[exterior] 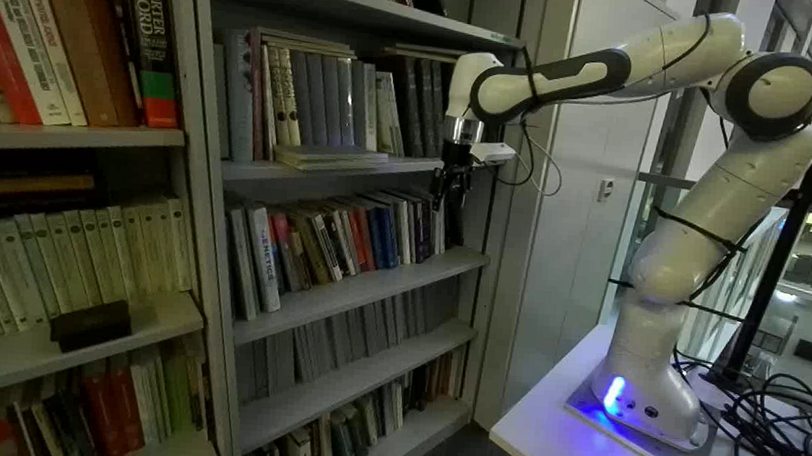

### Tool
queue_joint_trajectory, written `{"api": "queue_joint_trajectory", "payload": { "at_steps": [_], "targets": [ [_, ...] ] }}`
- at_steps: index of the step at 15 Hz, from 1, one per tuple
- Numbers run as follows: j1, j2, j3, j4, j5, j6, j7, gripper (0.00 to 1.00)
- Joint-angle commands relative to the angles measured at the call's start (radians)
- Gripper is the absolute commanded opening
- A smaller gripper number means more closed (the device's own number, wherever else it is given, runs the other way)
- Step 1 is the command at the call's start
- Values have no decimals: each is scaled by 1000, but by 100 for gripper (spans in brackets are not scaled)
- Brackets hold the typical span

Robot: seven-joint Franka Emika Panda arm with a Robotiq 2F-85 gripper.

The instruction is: Pick up the book and arrange it on the shelf with the other books

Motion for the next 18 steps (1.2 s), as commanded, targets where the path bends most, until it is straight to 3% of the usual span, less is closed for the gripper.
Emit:
{"api": "queue_joint_trajectory", "payload": {
  "at_steps": [1,7,9,12,18],
  "targets": [
    [7,2,-5,3,-3,-3,3,100],
    [7,2,-5,3,-3,-3,3,100],
    [-7,-25,33,-20,-146,49,4,100],
    [8,-37,65,-6,-282,-9,-12,100],
    [77,-109,154,4,-459,5,-36,100]
  ]
}}
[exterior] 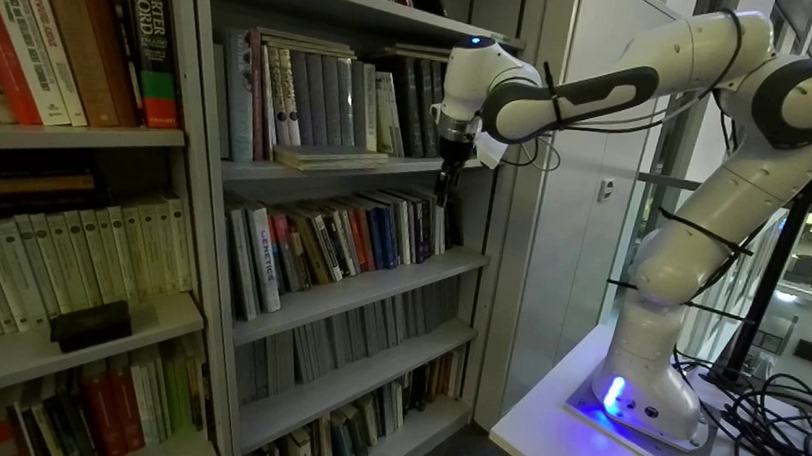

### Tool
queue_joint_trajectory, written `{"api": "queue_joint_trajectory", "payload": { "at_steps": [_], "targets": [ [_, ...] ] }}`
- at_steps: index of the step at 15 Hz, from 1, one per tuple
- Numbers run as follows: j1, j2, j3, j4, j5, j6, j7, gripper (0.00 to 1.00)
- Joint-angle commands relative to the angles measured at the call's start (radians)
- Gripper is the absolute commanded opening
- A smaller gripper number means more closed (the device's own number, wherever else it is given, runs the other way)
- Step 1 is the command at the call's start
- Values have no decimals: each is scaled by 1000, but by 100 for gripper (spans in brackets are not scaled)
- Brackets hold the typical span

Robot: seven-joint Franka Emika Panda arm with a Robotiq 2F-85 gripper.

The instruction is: Pick up the book and arrange it on the shelf with the other books

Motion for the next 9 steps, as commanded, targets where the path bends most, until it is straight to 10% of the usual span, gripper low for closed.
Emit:
{"api": "queue_joint_trajectory", "payload": {
  "at_steps": [1,9],
  "targets": [
    [35,-67,39,3,-105,1,-38,100],
    [44,-71,59,3,-152,30,-6,100]
  ]
}}
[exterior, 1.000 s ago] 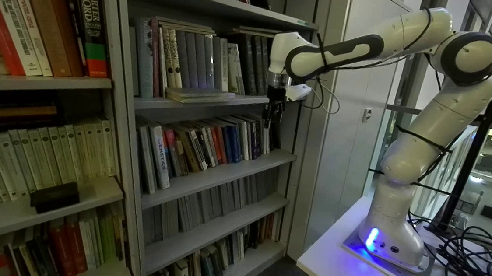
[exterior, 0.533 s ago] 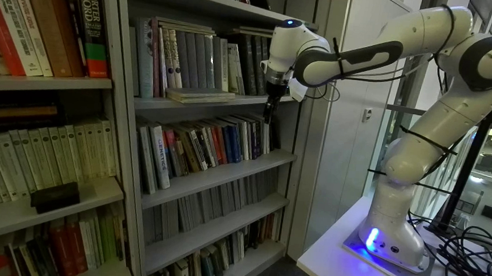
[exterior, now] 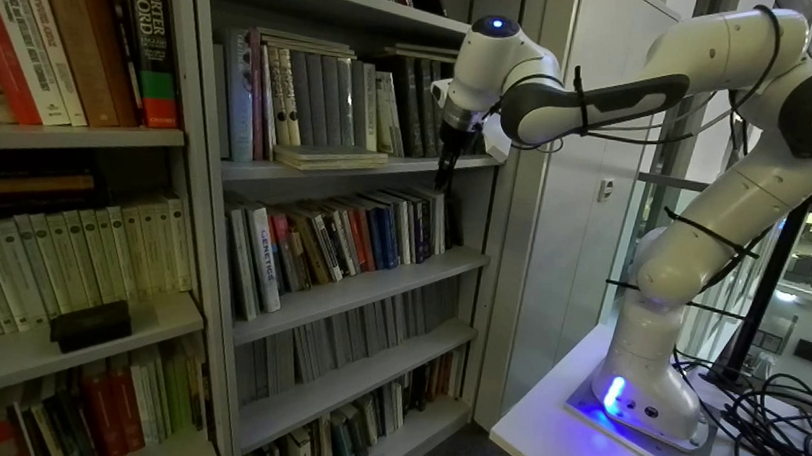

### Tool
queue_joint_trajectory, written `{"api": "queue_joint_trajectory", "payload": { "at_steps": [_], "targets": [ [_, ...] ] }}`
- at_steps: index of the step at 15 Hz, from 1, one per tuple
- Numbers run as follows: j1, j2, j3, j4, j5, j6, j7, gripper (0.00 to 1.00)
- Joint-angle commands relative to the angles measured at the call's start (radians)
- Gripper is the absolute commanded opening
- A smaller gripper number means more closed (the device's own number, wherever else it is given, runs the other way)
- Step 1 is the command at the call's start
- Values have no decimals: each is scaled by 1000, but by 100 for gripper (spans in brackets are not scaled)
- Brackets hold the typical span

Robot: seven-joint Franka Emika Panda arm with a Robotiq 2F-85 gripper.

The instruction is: Pick up the book and arrange it on the shelf with the other books

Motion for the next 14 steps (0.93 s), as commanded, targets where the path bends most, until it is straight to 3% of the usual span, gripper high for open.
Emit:
{"api": "queue_joint_trajectory", "payload": {
  "at_steps": [1,6,9,14],
  "targets": [
    [5,3,-4,3,-3,-4,2,100],
    [3,1,3,5,-16,1,7,100],
    [15,-19,10,-7,-75,133,-13,100],
    [12,5,32,39,-224,216,-126,100]
  ]
}}
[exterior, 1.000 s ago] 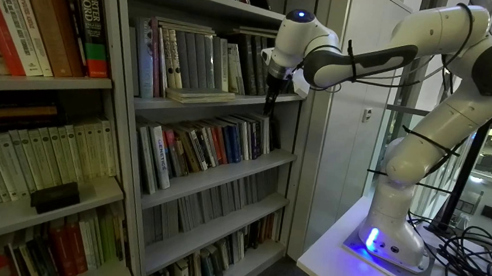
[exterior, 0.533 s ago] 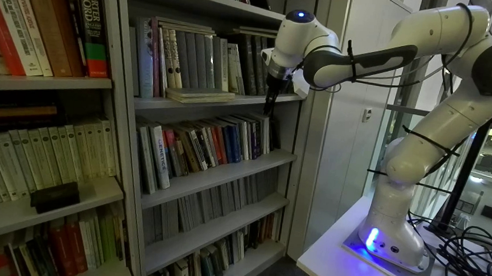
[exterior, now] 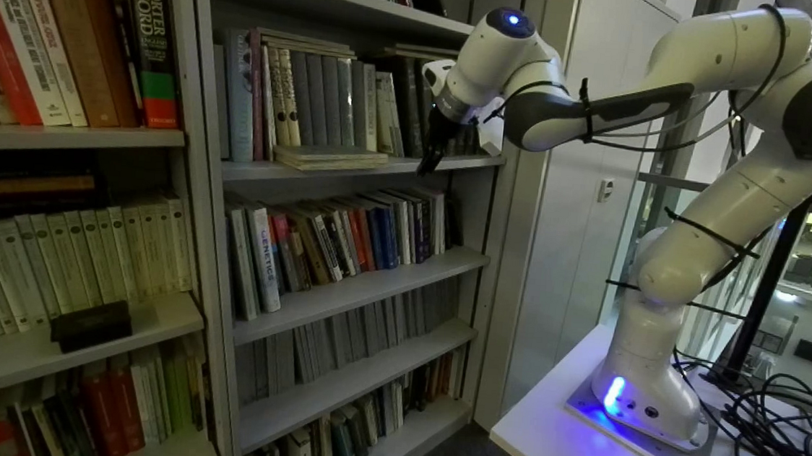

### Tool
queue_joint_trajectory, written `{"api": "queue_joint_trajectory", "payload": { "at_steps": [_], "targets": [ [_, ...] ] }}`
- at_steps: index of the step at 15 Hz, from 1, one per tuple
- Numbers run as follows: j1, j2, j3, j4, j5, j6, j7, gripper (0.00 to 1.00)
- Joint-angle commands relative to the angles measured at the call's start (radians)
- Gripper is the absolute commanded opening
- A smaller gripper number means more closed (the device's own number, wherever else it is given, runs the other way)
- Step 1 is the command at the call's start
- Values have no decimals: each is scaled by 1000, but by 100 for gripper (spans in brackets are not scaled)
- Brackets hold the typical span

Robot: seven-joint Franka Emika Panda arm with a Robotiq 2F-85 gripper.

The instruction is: Pick up the book and arrange it on the shelf with the other books

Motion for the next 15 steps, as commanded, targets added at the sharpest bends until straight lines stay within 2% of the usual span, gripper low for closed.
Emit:
{"api": "queue_joint_trajectory", "payload": {
  "at_steps": [1,4,8,9,11,15],
  "targets": [
    [1,9,-11,35,-114,64,-105,100],
    [2,26,-34,64,-214,100,-204,100],
    [3,50,-75,73,-364,238,-278,100],
    [20,26,-63,52,-307,167,-228,100],
    [19,38,-76,52,-341,205,-241,100],
    [20,43,-77,53,-346,209,-244,100]
  ]
}}
